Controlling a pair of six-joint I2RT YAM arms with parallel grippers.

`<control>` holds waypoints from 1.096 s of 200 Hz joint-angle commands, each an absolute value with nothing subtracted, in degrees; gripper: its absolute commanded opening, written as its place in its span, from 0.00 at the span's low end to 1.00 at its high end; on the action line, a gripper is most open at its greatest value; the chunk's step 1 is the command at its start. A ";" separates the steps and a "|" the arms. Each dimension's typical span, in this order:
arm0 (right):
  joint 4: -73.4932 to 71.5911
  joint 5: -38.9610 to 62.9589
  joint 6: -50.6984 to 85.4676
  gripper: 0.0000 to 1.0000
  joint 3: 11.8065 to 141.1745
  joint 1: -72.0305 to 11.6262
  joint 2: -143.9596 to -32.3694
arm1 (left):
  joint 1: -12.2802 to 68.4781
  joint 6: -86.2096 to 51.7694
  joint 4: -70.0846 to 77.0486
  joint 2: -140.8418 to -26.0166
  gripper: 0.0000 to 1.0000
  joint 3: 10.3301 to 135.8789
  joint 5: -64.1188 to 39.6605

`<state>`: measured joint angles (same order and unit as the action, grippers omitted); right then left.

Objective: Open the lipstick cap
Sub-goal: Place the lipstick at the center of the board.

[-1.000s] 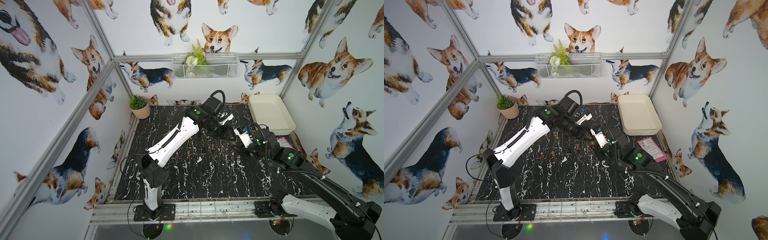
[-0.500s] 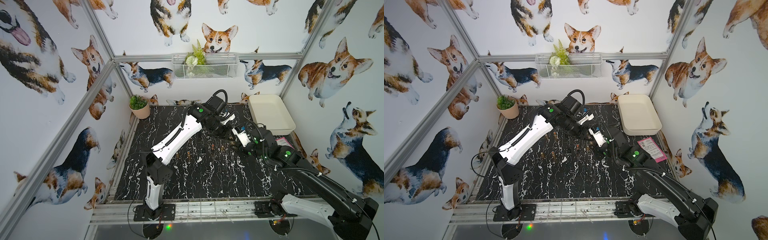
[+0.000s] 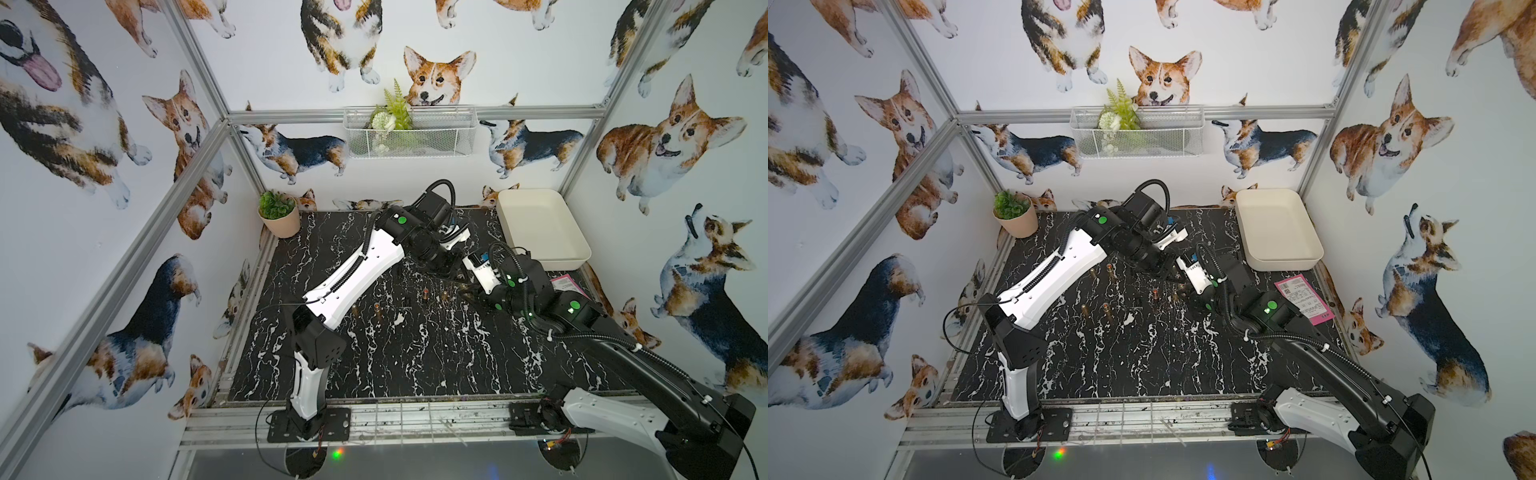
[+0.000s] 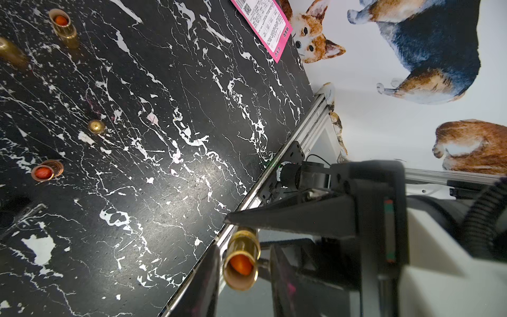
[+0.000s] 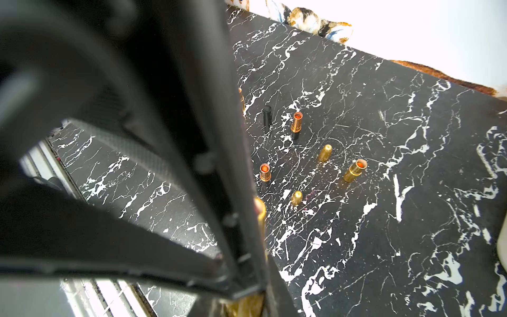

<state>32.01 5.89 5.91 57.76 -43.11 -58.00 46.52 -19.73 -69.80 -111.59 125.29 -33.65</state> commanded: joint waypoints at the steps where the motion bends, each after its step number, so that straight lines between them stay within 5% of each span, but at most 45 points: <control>1: 30.85 6.15 5.31 0.03 58.11 -43.07 -57.88 | 46.53 -18.47 -70.99 -112.10 0.34 126.21 -33.18; 104: 30.59 5.89 5.38 0.04 57.91 -43.11 -57.95 | 46.54 -17.95 -71.82 -112.45 0.24 126.65 -33.88; 219: 30.50 4.62 5.71 0.17 57.54 -43.07 -57.91 | 46.57 -18.10 -71.76 -112.24 0.21 126.58 -34.79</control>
